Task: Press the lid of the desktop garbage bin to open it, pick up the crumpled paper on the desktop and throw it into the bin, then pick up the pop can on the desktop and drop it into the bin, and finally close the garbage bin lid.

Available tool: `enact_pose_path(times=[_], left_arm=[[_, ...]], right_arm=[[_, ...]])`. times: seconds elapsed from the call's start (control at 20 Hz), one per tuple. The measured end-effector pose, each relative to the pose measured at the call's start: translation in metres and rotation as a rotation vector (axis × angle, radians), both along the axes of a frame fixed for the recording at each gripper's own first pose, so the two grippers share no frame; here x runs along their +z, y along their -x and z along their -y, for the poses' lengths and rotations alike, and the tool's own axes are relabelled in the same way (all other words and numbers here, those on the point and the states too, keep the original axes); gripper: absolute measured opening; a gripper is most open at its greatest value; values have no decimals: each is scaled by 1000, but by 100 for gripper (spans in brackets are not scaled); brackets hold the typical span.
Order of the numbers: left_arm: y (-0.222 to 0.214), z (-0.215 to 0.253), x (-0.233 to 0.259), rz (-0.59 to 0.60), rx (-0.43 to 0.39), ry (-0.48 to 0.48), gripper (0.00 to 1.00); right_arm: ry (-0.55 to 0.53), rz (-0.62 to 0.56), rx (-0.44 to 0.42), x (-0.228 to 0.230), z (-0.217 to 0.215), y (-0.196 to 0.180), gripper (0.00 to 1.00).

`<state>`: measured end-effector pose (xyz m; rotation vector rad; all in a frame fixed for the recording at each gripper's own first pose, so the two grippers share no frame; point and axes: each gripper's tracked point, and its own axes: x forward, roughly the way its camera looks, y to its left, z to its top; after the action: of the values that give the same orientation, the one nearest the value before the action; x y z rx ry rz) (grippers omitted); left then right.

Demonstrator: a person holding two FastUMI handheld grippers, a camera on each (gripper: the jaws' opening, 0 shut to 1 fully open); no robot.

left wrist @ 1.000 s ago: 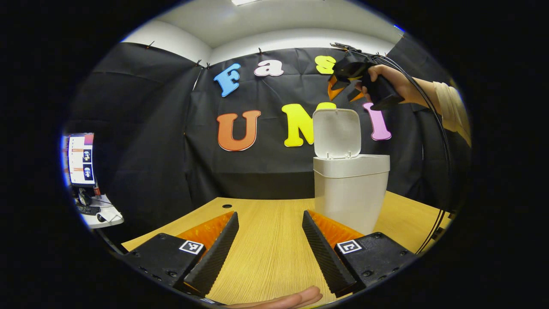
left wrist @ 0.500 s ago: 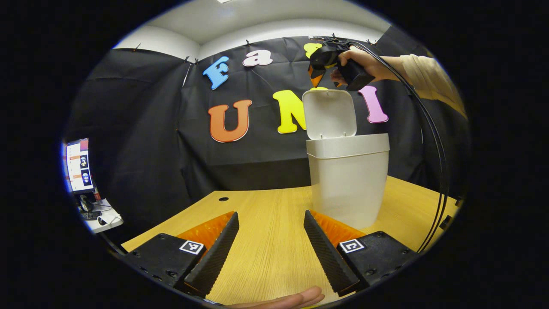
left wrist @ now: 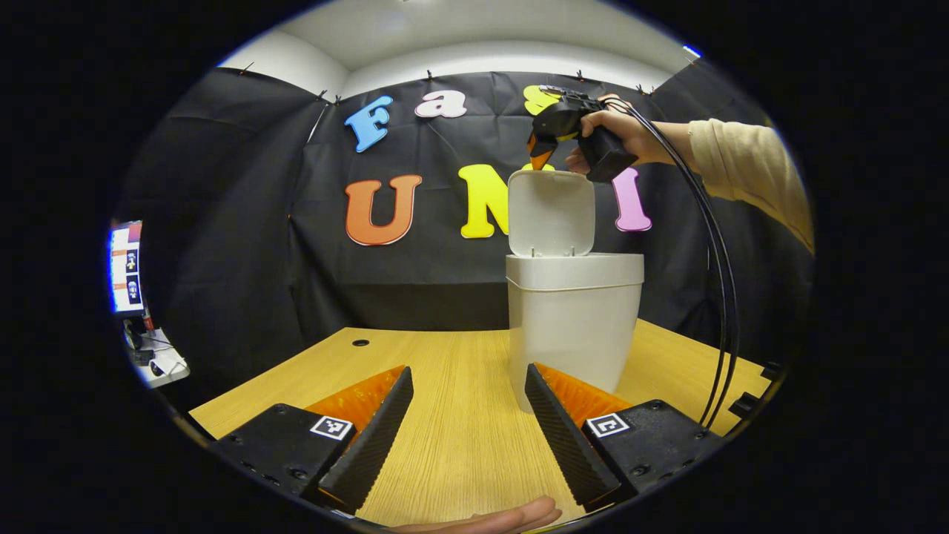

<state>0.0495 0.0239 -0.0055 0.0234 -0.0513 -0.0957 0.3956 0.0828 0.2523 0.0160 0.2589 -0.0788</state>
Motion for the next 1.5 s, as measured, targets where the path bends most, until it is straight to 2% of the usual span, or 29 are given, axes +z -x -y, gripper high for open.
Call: enact_pose_path(times=[0.2,0.4,0.65,0.7,0.8,1.05,1.2,1.5], left_arm=[[12,-18,8,-4,35,30,98],[15,-18,12,2,23,68,98],[11,-27,14,12,55,41,98],[10,-27,15,15,56,40,98],[12,-28,16,17,57,45,98],[13,-37,19,14,75,56,98],[14,-44,18,9,93,58,98],[23,-51,18,-30,121,74,98]], right_arm=[[33,-78,30,-25,-14,22,94],[114,-110,46,-43,-31,41,94],[155,-212,-35,-66,-36,67,97],[159,-244,-44,-74,-35,73,93],[145,-302,-64,-89,-31,81,95],[2,-424,-100,-121,-22,103,98],[-72,-485,-113,-133,-19,113,96],[-78,-593,-153,-160,-11,129,96]])
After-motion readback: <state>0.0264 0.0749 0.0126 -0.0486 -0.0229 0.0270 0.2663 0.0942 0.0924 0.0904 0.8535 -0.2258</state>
